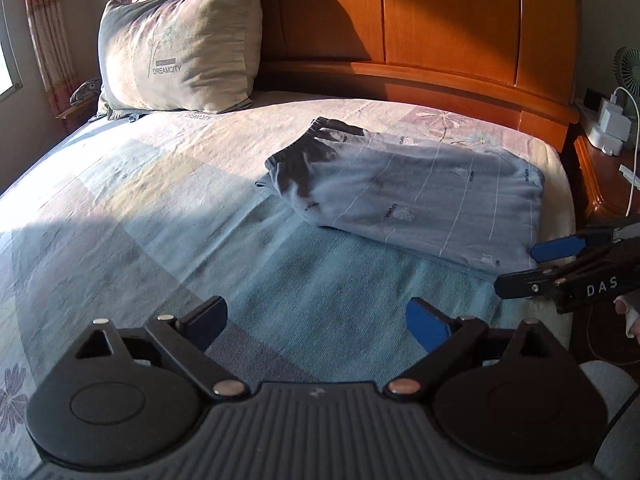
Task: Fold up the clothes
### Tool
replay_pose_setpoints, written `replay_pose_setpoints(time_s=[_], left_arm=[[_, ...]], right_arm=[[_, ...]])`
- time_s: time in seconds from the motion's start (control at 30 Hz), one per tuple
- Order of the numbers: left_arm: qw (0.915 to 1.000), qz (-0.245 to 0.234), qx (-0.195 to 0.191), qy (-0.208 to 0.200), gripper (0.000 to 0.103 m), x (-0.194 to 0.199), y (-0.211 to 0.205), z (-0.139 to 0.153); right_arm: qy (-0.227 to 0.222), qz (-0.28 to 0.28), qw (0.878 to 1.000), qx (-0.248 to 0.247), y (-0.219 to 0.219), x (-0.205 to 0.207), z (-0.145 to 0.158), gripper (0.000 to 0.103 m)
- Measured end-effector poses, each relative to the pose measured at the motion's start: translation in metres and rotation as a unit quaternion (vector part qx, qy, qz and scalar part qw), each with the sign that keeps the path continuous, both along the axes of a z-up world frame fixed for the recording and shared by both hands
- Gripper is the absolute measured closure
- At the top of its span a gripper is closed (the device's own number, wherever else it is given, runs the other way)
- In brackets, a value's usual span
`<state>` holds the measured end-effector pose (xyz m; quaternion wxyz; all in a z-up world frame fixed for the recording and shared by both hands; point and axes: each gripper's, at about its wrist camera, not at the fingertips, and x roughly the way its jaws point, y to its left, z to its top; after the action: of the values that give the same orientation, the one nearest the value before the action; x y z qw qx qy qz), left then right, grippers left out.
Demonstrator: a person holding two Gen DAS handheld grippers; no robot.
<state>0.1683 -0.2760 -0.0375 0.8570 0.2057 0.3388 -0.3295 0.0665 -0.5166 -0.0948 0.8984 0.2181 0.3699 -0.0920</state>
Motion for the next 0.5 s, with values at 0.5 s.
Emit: replay_pose_setpoints(time_s=[0.5], left_arm=[[0.9960,0.044,-0.070,0.034,0.007,-0.040,0.047,-0.010]], right_arm=[[-0.152,-0.152,0.899,0.382,-0.080,-0.044,-0.060,0.008]])
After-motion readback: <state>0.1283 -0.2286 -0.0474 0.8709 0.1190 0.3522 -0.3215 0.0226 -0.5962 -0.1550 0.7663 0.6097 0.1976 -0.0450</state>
